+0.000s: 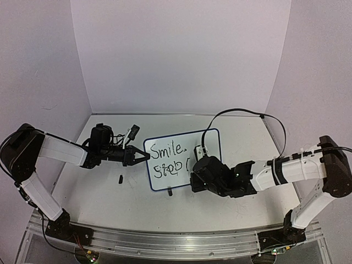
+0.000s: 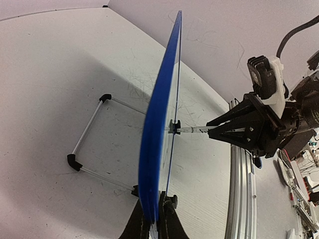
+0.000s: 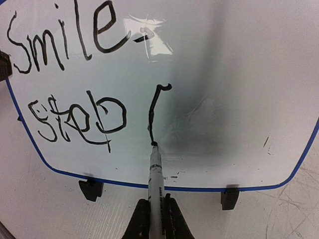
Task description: Write a sentence on the whiteboard
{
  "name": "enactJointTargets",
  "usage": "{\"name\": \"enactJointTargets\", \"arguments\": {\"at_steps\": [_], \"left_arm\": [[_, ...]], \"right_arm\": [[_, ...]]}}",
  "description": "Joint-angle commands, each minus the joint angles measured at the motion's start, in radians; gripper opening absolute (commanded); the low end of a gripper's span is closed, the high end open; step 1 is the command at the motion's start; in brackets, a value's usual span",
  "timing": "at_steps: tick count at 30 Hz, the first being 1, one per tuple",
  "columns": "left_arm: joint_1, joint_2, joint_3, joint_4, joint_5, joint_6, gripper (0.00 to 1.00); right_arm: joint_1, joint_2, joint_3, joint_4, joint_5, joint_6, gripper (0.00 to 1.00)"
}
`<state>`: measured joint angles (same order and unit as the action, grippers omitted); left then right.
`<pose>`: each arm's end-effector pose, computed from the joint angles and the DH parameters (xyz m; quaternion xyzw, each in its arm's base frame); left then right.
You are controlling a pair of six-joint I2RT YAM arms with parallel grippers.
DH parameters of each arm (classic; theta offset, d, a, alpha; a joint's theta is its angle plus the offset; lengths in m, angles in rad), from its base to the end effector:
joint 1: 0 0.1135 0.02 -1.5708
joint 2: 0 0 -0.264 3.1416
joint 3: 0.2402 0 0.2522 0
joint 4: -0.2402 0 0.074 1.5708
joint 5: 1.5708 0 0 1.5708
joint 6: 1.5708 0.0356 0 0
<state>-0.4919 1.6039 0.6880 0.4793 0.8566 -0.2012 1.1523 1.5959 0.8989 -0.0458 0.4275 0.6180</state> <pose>0.2638 -0.1719 0.1785 0.3319 0.7269 -0.4955 0.3406 0.1481 0.2967 0.1942 -0.1539 0.8855 0.1813 0.3992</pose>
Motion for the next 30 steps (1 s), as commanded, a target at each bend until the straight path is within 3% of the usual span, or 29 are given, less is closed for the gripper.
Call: {"name": "enactJointTargets", "arguments": {"at_steps": [1, 30], "left_arm": [[0.000, 0.017, 0.008, -0.065, -0.103, 0.057, 0.00], [-0.001, 0.036, 0.022, -0.066, -0.098, 0.059, 0.00]], "right_arm": [[-0.038, -0.011, 0.028, 0.033, 0.062, -0.018, 0.00], [-0.061, -0.039, 0.034, 0.094, 0.091, -0.078, 0.00]]}}
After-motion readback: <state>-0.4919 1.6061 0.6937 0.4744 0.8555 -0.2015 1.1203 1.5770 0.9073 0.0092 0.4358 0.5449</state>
